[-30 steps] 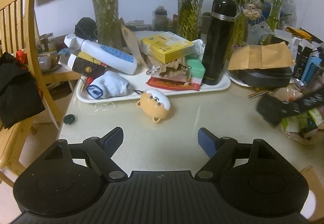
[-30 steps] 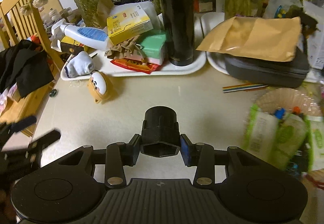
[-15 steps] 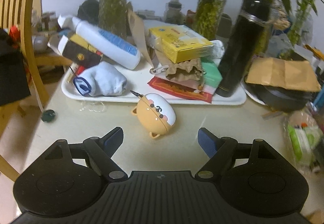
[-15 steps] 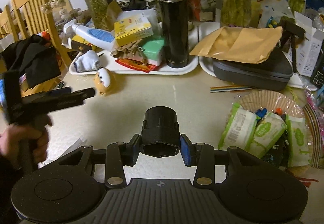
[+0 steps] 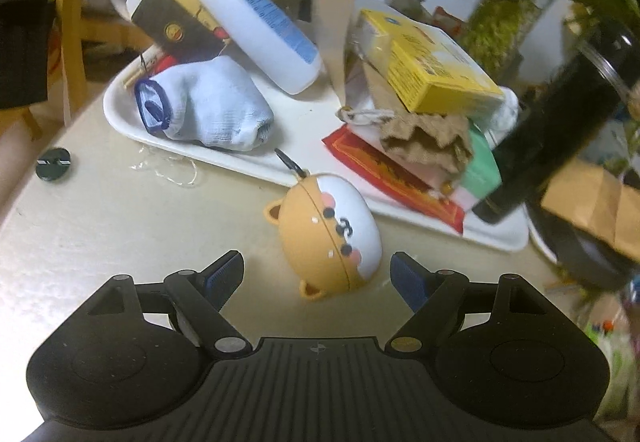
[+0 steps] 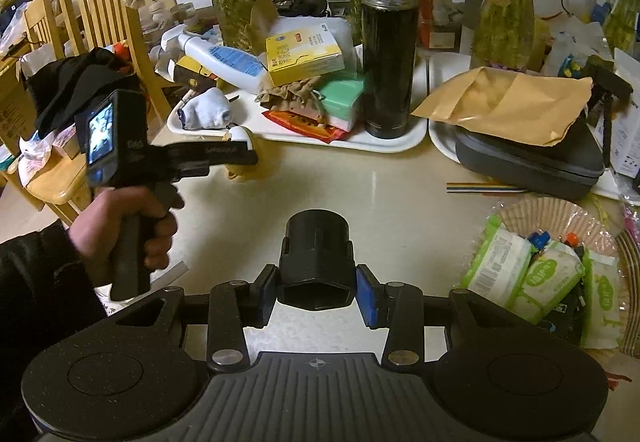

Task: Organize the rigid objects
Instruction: 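Grasp the orange cat-face case with the left gripper while the right holds the hexagonal piece, then carry the cat-face case with the left gripper while the right carries the hexagonal piece to the box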

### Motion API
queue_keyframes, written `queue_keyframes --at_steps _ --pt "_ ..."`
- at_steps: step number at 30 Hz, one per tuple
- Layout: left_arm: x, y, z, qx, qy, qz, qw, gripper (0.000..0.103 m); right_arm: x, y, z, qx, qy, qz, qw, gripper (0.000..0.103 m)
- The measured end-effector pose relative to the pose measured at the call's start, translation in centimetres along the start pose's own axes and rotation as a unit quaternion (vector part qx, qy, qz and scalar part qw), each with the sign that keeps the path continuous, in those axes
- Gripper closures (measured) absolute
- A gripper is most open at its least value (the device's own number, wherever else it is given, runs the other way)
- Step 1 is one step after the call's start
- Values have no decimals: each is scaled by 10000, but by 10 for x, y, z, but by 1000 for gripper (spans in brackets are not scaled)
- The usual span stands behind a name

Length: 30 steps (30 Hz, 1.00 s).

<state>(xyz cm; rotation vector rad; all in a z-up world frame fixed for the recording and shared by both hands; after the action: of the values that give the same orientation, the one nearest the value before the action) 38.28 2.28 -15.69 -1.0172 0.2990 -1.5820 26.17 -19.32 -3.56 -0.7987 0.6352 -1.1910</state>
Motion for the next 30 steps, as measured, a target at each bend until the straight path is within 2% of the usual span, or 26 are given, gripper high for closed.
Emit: queue_keyframes --at_steps 5,7,9,14,23,30 --pt "-1 9 8 103 -212 38 9997 25 -1 4 -2 -99 27 65 9999 59" --pt "-1 12 11 101 -289 22 9995 31 -2 4 -2 -97 22 75 9999 59" --pt "0 14 12 72 -348 -38 9994 45 -4 4 -2 -101 7 76 9999 59" --pt "1 13 12 -121 -450 -125 9988 47 -3 6 -2 -139 25 51 9999 59" --pt "24 -11 14 -178 87 -321 9993 48 2 10 -5 -200 117 -37 9997 59" --pt "34 -39 20 -151 302 -272 9991 48 8 13 -8 -226 225 -115 9994 59"
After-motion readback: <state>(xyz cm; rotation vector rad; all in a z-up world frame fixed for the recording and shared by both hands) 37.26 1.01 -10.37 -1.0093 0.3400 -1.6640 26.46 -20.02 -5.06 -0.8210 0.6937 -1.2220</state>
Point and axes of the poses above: each gripper's, at about its wrist camera, not at the fingertips, and y roughly the way its jaws point, x to its right, z to its top, the point moved 8 cm from there along y, roughly the way its jaws point, and after that the axes turned 9 degrees about -z, right-handed, at the moved point
